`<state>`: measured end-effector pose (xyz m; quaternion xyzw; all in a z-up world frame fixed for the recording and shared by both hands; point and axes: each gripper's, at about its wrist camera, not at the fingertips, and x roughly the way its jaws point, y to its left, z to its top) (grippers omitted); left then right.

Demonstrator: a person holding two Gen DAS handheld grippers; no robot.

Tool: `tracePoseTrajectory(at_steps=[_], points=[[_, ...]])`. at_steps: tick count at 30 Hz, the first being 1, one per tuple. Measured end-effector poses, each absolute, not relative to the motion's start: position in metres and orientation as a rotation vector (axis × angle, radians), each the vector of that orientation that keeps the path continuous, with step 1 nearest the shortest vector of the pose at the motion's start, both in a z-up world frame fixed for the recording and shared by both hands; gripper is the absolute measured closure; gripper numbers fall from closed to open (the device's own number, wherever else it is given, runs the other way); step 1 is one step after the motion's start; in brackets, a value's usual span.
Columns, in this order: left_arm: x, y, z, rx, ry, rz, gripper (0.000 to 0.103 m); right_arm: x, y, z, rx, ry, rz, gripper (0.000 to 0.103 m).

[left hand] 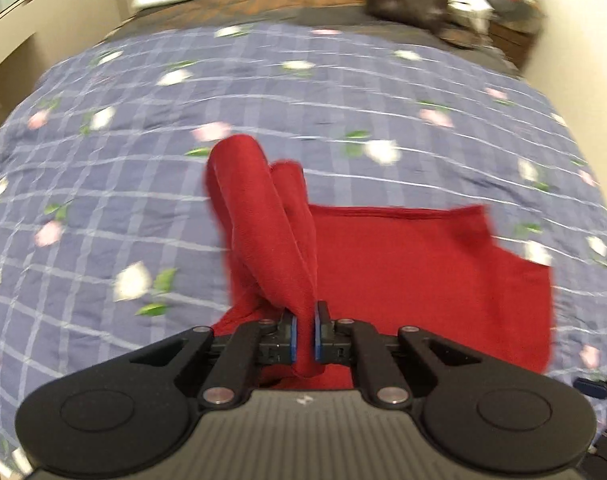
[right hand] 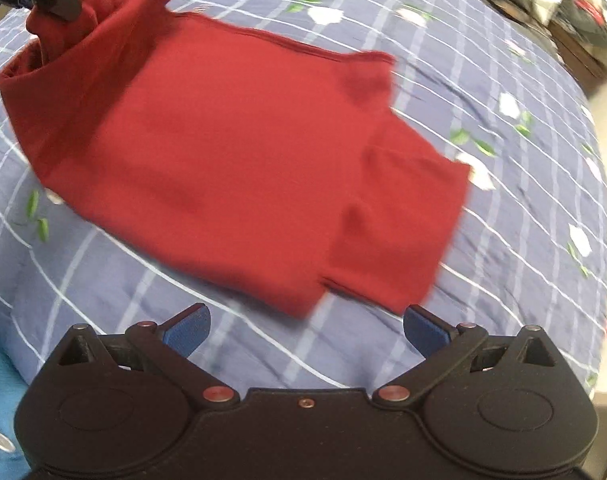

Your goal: Fold small clothes

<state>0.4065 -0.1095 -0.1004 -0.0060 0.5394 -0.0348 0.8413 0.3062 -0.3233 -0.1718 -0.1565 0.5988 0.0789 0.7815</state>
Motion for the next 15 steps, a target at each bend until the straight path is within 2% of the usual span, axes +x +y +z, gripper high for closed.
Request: tracePoseTrajectory(at_steps=[8, 15], points=[[0.397, -0.227, -0.13, 0.035, 1.198, -0.257, 0.096, 0.286, -0.392, -0.177, -0.288, 1.339, 0.057, 0.0], [0.391, -0.251, -0.166, 0.056, 1.285, -0.266, 0.095, 0.274, -0.426, -0.189, -0.262, 1.389, 0.008, 0.0]])
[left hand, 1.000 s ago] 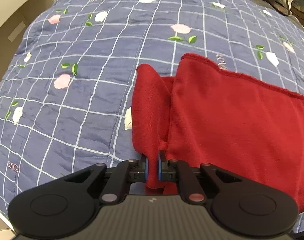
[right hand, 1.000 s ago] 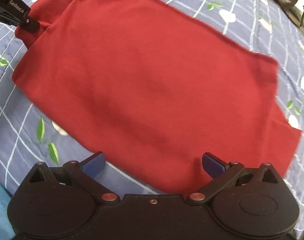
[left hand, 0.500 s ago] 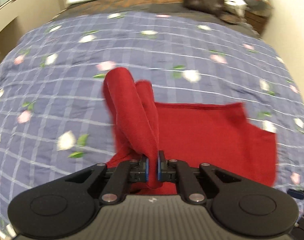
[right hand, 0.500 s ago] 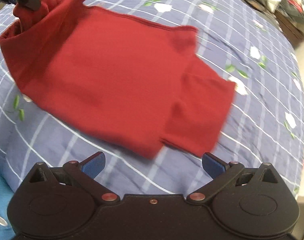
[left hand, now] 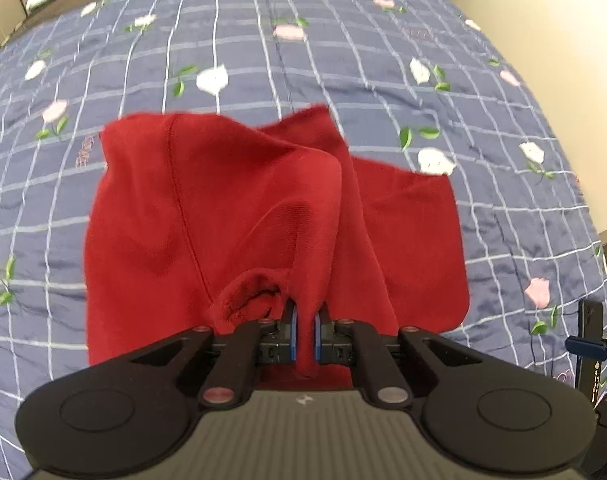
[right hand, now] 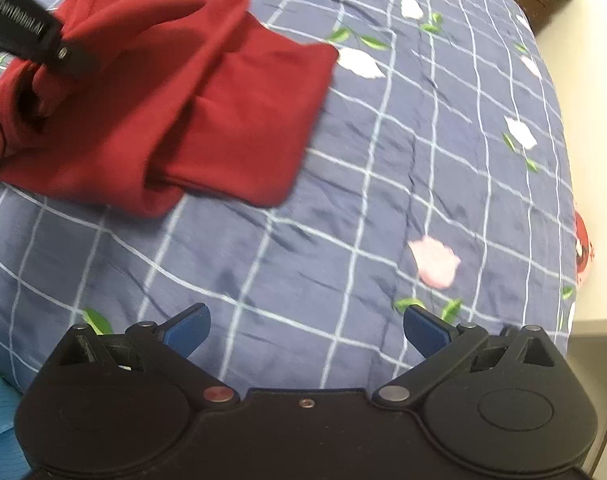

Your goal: Fold small clothes

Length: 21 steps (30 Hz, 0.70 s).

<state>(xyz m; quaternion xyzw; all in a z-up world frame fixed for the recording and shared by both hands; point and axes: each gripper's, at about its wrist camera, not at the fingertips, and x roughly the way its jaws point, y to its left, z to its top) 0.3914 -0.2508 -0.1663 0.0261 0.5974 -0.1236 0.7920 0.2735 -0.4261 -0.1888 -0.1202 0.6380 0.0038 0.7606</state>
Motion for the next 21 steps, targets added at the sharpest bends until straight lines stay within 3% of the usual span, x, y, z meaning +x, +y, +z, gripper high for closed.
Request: tracePoseTrajectory(at_steps=[4, 9, 13, 18, 21], points=[[0.39, -0.233, -0.172, -0.035, 1.311, -0.262, 0.084, 0.275, -0.43, -0.193, -0.242, 1.401, 0.001, 0.0], [0.386, -0.215, -0.167, -0.133, 1.309, -0.247, 0.05, 0.284, -0.425, -0.195, -0.211, 1.401, 0.014, 0.001], [0.382, -0.209, -0.163, -0.17, 1.314, -0.24, 0.041, 0.285, -0.416, -0.198, -0.158, 1.425, 0.036, 0.001], [0.371, -0.19, -0.146, -0.201, 1.253, -0.197, 0.017, 0.286, -0.405, -0.193, -0.117, 1.398, 0.066, 0.001], [0.367, -0.17, -0.142, -0.205, 1.225, -0.114, 0.014, 0.291, -0.404, -0.183, -0.035, 1.353, 0.088, 0.001]])
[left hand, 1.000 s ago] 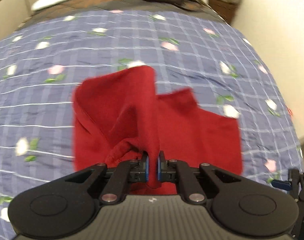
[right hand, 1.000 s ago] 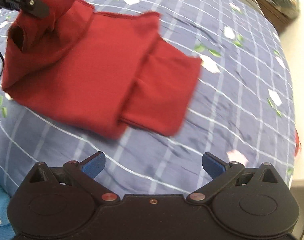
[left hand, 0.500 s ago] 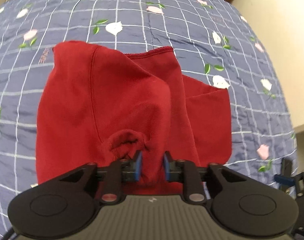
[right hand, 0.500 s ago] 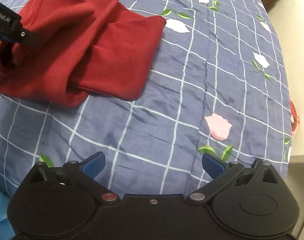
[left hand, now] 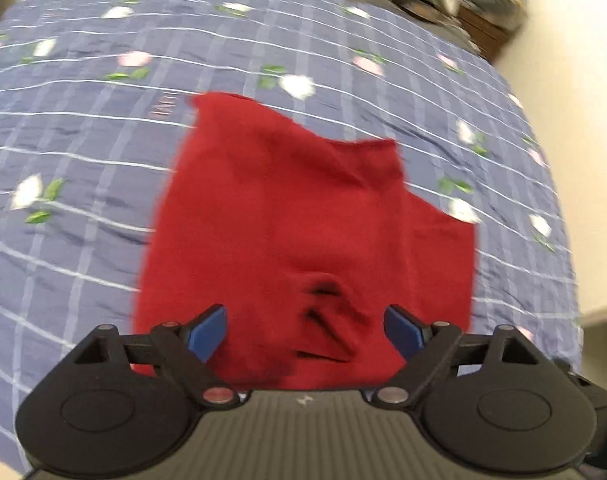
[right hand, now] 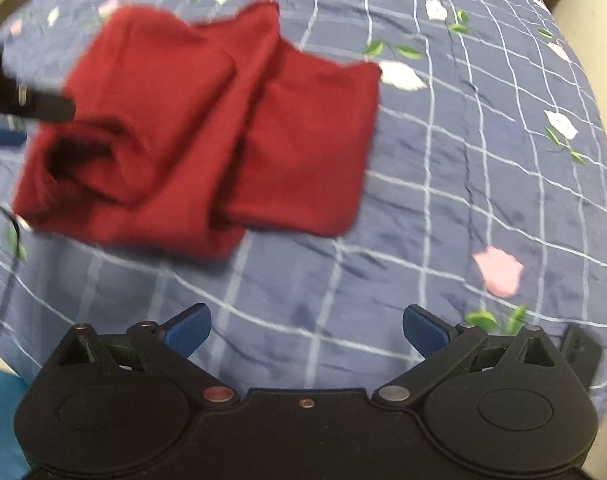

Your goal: Fold small clothes

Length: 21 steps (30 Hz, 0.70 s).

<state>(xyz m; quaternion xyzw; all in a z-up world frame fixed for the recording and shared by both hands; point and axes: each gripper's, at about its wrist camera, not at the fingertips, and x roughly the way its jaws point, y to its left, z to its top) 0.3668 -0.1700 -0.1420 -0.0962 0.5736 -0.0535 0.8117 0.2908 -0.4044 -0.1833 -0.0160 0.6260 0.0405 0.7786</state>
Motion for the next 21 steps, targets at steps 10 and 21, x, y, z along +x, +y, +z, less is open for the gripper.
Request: tracePoseTrajectory(at_steps=[10, 21], points=[[0.365, -0.107, -0.161, -0.255, 1.282, 0.118, 0.014, 0.335, -0.39, -0.161, 0.256, 1.234, 0.193, 0.006], [0.353, -0.115, -0.209, -0.105, 1.455, 0.099, 0.014, 0.406, -0.363, -0.202, 0.486, 1.3, 0.228, 0.024]])
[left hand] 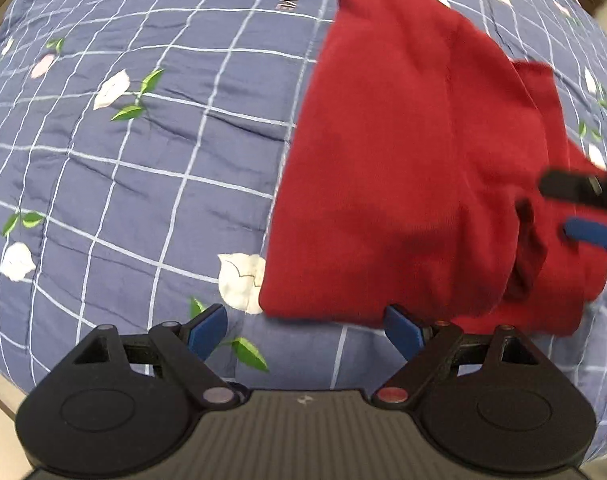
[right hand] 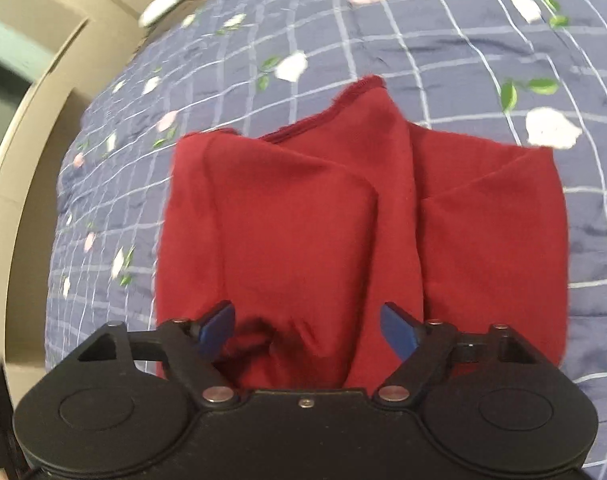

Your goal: Fold small clothes

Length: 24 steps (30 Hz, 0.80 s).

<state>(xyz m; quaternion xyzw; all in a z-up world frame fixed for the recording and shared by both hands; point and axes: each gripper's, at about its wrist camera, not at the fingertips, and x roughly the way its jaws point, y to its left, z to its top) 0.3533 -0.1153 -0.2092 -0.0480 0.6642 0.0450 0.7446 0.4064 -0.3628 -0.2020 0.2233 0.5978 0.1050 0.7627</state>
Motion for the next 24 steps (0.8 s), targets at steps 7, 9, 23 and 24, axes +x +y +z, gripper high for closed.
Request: tracePoseTrajectory(at_steps=[7, 9, 23, 24], points=[[0.343, -0.104, -0.192, -0.232, 1.382, 0.084, 0.014, 0.415, -0.366, -0.224, 0.596, 1.349, 0.111, 0.043], [0.339, -0.096, -0.18, -0.282, 1.318, 0.096, 0.012, 0.414, -0.362, -0.229, 0.588, 1.367, 0.093, 0.048], [0.401, -0.074, -0.191, -0.229, 1.296, 0.178, 0.011, 0.397, -0.366, -0.179, 0.339, 1.182, 0.169, 0.098], [0.402, -0.079, -0.191, -0.231, 1.295, 0.158, 0.011, 0.394, -0.371, -0.172, 0.328, 1.171, 0.174, 0.098]])
